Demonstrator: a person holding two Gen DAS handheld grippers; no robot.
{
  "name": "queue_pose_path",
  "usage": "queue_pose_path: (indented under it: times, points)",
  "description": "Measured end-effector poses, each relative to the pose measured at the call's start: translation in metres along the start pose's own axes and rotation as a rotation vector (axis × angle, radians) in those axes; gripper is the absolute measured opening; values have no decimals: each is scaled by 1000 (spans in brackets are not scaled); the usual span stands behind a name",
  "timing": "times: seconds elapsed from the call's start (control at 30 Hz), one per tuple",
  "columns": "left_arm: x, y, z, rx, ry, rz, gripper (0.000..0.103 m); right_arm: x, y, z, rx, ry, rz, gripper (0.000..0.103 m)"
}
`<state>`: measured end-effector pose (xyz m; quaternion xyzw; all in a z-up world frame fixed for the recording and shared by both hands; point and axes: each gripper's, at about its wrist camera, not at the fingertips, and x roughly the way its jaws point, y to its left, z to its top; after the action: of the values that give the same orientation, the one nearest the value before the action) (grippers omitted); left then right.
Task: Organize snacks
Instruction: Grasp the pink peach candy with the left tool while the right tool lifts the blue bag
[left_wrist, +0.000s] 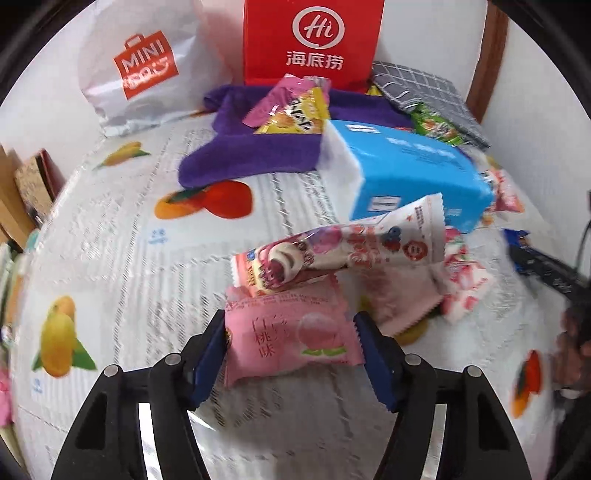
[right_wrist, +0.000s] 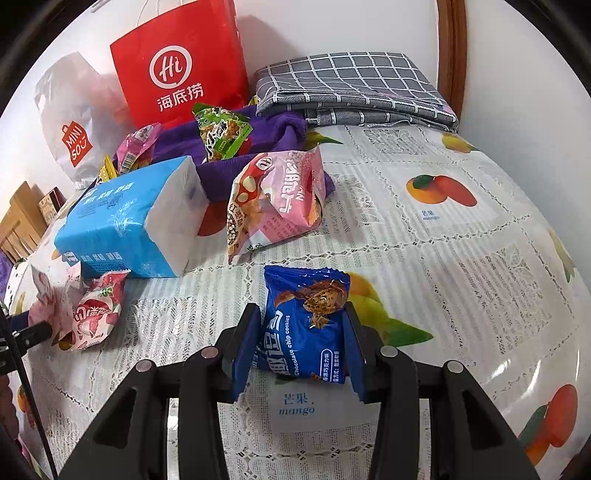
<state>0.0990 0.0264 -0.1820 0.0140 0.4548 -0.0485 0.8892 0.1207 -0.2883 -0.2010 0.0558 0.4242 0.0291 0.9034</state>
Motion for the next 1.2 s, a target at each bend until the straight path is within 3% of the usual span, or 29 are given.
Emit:
queue_pose_path:
  times: [0.2, 1.2]
  points:
    - [3, 3, 0, 17, -43, 23, 71, 1, 2, 0, -13, 3, -10, 45]
    - [4, 4, 4, 8, -30, 13, 75, 1, 5, 2, -36, 18, -23, 47]
